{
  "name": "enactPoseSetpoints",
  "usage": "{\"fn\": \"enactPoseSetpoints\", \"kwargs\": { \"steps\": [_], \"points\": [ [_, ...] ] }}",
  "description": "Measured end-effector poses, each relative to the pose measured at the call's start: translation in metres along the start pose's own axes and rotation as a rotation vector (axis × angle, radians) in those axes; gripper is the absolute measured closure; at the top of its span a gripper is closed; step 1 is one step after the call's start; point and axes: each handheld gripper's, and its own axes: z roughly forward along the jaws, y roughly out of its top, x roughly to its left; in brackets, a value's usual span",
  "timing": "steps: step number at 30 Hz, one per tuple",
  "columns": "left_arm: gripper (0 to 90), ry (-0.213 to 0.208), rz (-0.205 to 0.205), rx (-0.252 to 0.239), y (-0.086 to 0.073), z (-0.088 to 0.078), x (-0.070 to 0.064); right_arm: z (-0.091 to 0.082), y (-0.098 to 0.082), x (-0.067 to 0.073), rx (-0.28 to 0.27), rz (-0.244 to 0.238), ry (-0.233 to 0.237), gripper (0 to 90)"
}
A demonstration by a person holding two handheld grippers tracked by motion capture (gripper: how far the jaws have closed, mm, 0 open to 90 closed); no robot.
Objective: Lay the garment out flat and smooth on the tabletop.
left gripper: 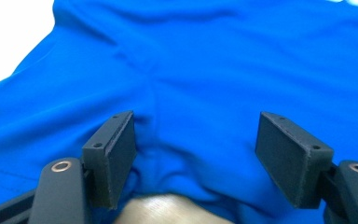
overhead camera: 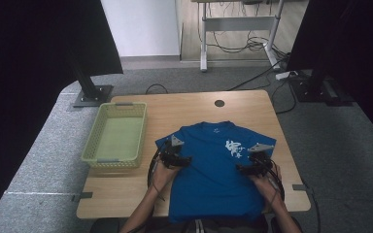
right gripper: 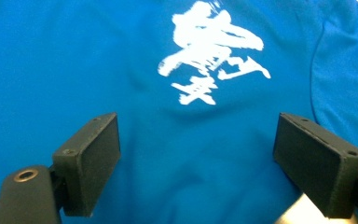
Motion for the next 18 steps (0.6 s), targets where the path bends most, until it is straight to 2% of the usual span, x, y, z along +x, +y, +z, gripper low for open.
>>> {"fn": "enactPoseSetpoints", "kwargs": {
  "steps": [2, 12, 18],
  "points": [
    [28.1, 0.006, -0.005, -0.002, 0.002, 0.002, 0.005, 0.003, 0.001, -0.004, -0.011, 0.011, -0.009, 13.7],
    [26.6, 0.041, -0.034, 0.036, 0.02, 0.017, 0.036, 0.026, 0.022, -0.026, -0.031, -0.001, 0.0, 13.6],
    [23.9, 0.041, -0.036, 0.029, 0.025, 0.023, 0.046, 0.037, 0.032, -0.036, -0.046, -0.01, 0.009, 13.6]
  ]
}}
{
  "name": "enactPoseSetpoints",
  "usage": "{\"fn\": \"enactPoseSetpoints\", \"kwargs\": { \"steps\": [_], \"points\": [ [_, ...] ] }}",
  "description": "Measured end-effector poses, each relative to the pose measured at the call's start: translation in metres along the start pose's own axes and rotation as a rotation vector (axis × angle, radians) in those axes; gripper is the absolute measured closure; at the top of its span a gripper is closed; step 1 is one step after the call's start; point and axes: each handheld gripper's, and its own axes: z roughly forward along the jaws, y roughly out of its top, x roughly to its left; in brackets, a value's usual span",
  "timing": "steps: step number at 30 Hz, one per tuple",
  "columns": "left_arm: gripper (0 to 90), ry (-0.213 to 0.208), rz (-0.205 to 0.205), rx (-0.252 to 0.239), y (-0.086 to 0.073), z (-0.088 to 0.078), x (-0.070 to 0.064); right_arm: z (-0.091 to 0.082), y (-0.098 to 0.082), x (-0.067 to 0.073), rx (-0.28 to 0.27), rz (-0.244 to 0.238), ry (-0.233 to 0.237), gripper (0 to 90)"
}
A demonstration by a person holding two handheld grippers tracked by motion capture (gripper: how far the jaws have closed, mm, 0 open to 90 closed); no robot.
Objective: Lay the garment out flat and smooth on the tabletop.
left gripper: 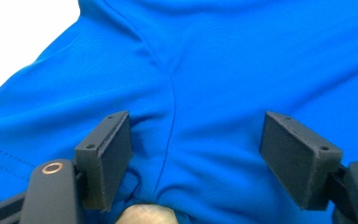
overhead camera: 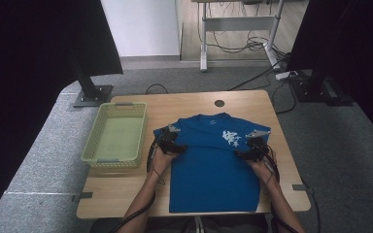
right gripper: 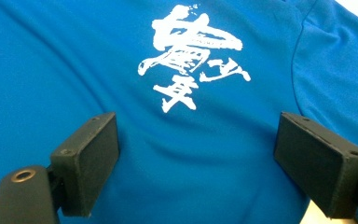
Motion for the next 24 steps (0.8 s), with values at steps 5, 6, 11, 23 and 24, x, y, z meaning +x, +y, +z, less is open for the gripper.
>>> {"fn": "enactPoseSetpoints", "kwargs": {
  "steps": [5, 6, 11, 23, 24],
  "points": [
    [22.3, -0.001, 0.012, -0.017, -0.002, -0.002, 0.001, 0.001, 0.002, -0.002, -0.004, -0.005, 0.011, 14.4],
    [22.0, 0.0, 0.009, -0.03, -0.002, -0.004, 0.0, -0.001, 0.001, -0.002, -0.005, -0.003, 0.011, 14.4],
    [20.1, -0.033, 0.014, -0.066, -0.003, -0.018, -0.007, -0.015, -0.002, -0.003, -0.033, 0.018, 0.013, 14.1],
    [19.0, -0.057, 0.046, -0.101, -0.029, -0.061, -0.023, -0.049, -0.018, 0.008, -0.047, 0.004, 0.018, 13.6],
    [19.0, -0.057, 0.048, -0.104, -0.032, -0.065, -0.024, -0.052, -0.019, 0.008, -0.048, 0.002, 0.019, 13.6]
  ]
}}
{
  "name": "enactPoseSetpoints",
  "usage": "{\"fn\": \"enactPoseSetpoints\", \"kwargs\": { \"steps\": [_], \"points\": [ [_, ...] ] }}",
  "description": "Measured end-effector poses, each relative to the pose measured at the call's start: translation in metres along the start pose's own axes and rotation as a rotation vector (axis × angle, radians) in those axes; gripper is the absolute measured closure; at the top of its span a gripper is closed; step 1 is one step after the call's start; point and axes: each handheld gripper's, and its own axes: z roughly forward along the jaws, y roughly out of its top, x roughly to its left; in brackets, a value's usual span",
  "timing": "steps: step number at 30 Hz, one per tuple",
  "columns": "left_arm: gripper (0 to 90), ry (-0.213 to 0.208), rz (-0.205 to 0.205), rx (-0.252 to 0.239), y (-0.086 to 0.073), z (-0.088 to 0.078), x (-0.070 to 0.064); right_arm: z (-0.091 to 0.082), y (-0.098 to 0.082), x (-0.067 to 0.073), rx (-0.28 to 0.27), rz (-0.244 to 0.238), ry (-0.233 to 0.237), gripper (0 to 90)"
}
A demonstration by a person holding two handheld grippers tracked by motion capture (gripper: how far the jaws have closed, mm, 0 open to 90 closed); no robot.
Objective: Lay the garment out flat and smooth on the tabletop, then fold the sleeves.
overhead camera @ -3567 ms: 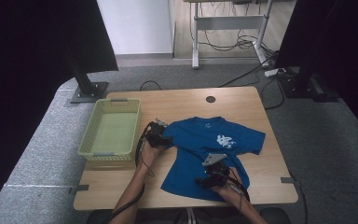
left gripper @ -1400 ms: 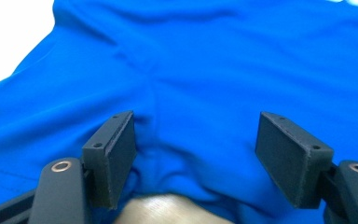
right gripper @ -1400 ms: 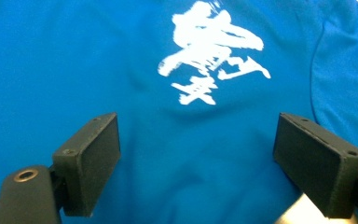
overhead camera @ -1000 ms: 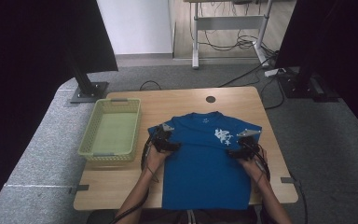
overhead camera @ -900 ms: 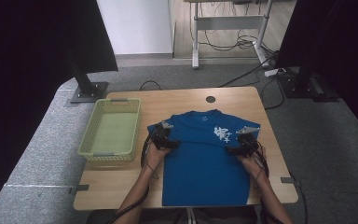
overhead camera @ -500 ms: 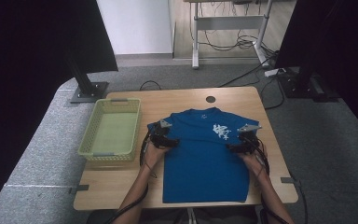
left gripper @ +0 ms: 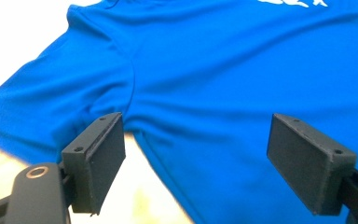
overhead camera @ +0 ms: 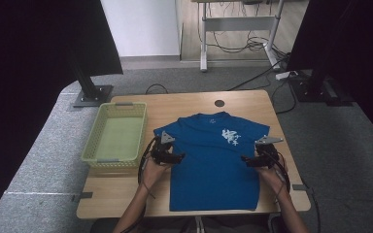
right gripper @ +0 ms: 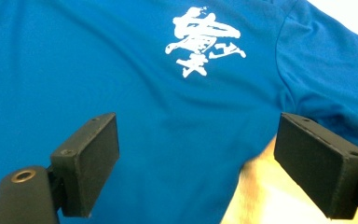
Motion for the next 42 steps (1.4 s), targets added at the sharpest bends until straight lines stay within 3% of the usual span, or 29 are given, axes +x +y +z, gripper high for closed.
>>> {"fn": "enactPoseSetpoints", "kwargs": {
  "steps": [8, 17, 21, 24, 27, 30, 42],
  "points": [
    [19.0, 0.004, 0.005, -0.001, -0.027, -0.023, -0.009, -0.022, -0.014, 0.007, -0.004, -0.005, -0.011, 13.5],
    [18.5, 0.012, -0.022, 0.042, -0.061, -0.023, -0.015, -0.027, -0.039, 0.013, 0.043, -0.007, -0.022, 12.4],
    [17.6, 0.017, -0.022, 0.032, -0.064, -0.025, -0.014, -0.025, -0.048, 0.015, 0.07, -0.013, -0.018, 11.1],
    [15.4, 0.031, -0.022, 0.041, -0.064, -0.024, -0.014, -0.025, -0.051, 0.013, 0.048, -0.006, -0.01, 10.8],
    [4.8, 0.045, -0.034, 0.065, -0.064, -0.023, -0.013, -0.025, -0.052, 0.013, 0.049, -0.006, -0.013, 10.2],
    [0.0, 0.055, -0.042, 0.076, -0.064, -0.021, -0.013, -0.025, -0.052, 0.014, 0.05, -0.005, -0.014, 9.9],
    [0.9, 0.06, -0.052, 0.07, -0.064, -0.022, -0.013, -0.025, -0.052, 0.014, 0.05, -0.004, -0.016, 9.9]
  ]
}}
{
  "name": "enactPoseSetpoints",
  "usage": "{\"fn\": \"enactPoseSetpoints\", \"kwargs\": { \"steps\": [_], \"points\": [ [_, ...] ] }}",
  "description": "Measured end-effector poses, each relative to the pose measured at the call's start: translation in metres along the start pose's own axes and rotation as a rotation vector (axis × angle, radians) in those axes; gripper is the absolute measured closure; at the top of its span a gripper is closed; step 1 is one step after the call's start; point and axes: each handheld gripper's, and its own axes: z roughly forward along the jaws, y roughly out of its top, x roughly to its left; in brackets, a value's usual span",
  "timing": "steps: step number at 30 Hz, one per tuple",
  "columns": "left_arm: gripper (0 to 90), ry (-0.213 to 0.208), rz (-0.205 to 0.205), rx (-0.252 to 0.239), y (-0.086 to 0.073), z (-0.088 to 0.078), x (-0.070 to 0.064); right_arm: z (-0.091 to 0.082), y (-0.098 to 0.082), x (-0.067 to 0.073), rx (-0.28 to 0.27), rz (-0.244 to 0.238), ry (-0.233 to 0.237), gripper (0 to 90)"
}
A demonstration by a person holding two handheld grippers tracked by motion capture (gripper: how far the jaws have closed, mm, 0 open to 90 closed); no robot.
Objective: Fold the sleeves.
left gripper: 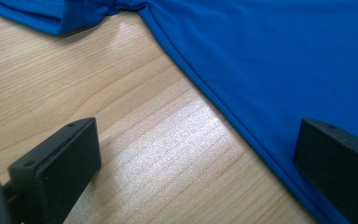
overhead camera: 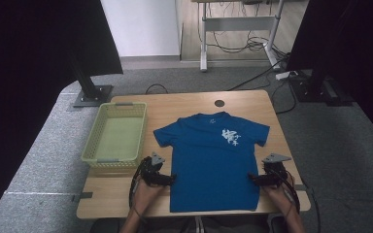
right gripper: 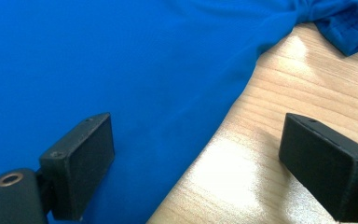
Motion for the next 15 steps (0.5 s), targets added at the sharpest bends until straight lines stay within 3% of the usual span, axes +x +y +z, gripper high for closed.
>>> {"fn": "enactPoseSetpoints", "kwargs": {
  "steps": [9, 15],
  "points": [
    [4.2, -0.006, -0.013, -0.016, 0.001, -0.001, 0.002, 0.0, 0.0, 0.0, 0.0, 0.0, 0.0, 9.9],
    [4.9, -0.011, -0.015, -0.026, 0.01, -0.001, 0.003, -0.001, 0.0, 0.0, 0.0, 0.004, 0.0, 10.2]
  ]
}}
